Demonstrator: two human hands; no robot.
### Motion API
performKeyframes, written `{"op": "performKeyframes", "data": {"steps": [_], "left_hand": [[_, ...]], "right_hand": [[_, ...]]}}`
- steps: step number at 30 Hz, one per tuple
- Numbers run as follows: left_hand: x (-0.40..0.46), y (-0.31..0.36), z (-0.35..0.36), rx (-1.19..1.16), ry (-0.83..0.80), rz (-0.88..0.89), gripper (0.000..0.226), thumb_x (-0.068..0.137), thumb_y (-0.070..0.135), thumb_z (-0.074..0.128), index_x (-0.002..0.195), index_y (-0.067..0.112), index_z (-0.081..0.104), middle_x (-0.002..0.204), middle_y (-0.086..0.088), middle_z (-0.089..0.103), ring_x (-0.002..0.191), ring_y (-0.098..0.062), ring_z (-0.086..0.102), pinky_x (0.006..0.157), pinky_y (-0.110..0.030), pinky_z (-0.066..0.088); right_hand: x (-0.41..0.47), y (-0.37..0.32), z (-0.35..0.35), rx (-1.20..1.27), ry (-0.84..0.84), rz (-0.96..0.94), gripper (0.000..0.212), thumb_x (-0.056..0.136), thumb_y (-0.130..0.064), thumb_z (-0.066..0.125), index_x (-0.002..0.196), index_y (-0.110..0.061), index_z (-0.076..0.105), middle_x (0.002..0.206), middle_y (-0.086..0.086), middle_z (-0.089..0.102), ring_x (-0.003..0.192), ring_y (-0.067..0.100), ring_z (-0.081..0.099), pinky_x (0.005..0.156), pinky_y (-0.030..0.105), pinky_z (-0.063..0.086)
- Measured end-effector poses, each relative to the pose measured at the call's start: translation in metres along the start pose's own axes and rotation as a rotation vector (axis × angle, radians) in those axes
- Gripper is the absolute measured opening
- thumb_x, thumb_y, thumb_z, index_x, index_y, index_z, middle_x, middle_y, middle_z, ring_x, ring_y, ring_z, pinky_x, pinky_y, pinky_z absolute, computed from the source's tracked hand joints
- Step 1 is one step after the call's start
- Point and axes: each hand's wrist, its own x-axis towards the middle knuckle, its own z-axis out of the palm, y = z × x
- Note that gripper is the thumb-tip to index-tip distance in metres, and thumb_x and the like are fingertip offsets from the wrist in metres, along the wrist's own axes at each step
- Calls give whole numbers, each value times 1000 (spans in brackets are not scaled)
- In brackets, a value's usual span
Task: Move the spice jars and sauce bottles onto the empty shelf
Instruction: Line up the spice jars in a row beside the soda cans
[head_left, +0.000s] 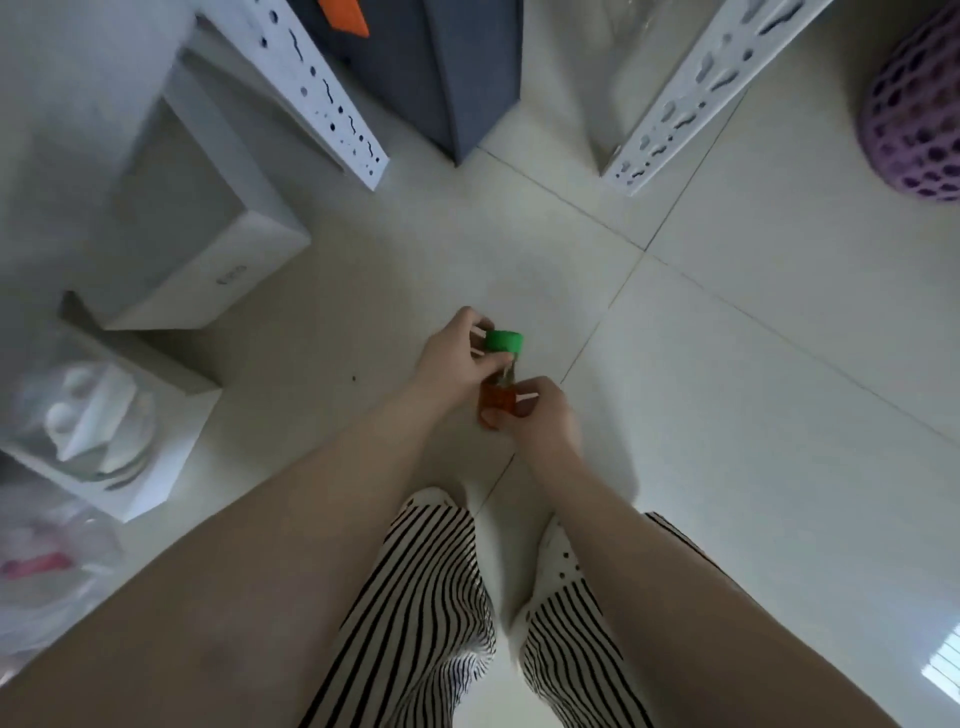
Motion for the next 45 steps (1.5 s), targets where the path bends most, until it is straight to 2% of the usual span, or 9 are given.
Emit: {"op": "performKeyframes", "data": {"steps": [5, 9, 14, 22, 25, 29, 33, 40, 45], "left_hand": [[-94, 90, -41, 12, 61, -85, 57, 67, 45, 80, 107, 17, 51, 98, 1, 61, 89, -18, 59, 78, -29, 47], [-174, 178, -104, -48, -59, -43, 51, 69, 37, 81, 108, 17, 56, 104, 1, 64, 93, -14, 61, 74, -22, 45], [-284, 301, -183, -376, -408, 39, 30, 81, 11, 72, 107, 12, 58, 114, -10, 64, 96, -20, 67, 83, -37, 57], [-428, 474, -222, -304, -673, 363, 36, 93, 3, 52, 129, 7, 52, 123, -6, 60, 110, -15, 60, 96, -32, 51], [-472, 533, -202, -86, -633, 538, 41, 93, 14, 57, 133, 16, 53, 133, -2, 55, 117, -16, 57, 96, -31, 51], [-529, 605, -146, 83, -470, 764, 42, 83, 23, 70, 124, 22, 61, 115, 2, 65, 99, -13, 65, 84, -25, 55], [-576, 670, -79, 77, -441, 865, 43, 80, 10, 72, 123, 12, 62, 118, -2, 64, 104, -14, 63, 84, -21, 55], [-637, 749, 11, -5, -388, 970, 45, 78, -2, 71, 121, 7, 61, 105, -4, 64, 93, -9, 61, 77, -10, 52], [-643, 786, 46, 19, -332, 1012, 49, 74, -5, 73, 119, 8, 61, 108, -3, 64, 97, -11, 61, 84, -14, 51]], "right_hand": [[-120, -36, -45, 78, -4, -10, 42, 64, -38, 73, 99, -29, 52, 85, -6, 71, 75, 13, 68, 68, 38, 59], [-234, -82, -106, 179, -22, -65, 34, 74, -31, 73, 103, -26, 57, 80, -13, 65, 70, 3, 61, 55, 11, 48], [-380, -130, -196, 277, -137, -239, 27, 79, -22, 74, 104, -13, 68, 96, 8, 72, 85, 15, 64, 87, 38, 53], [-550, -150, -322, 515, -42, -537, 34, 80, -13, 71, 112, -1, 65, 104, 14, 69, 93, 21, 66, 92, 35, 53], [-587, -135, -367, 568, 86, -618, 27, 79, -7, 73, 104, -5, 66, 96, 9, 71, 88, 19, 66, 87, 33, 54], [-627, -101, -435, 609, 242, -706, 25, 79, -1, 72, 102, -7, 65, 93, 8, 71, 81, 15, 67, 77, 25, 54], [-659, -49, -512, 636, 263, -783, 22, 82, -6, 71, 103, -10, 66, 97, 7, 73, 88, 20, 69, 89, 31, 54], [-689, 8, -631, 576, 453, -833, 24, 80, -2, 72, 101, -12, 67, 89, 0, 74, 79, 10, 70, 81, 30, 53], [-675, 14, -680, 568, 582, -815, 35, 72, -2, 78, 105, -12, 68, 97, 11, 73, 91, 28, 70, 88, 45, 55]]}}
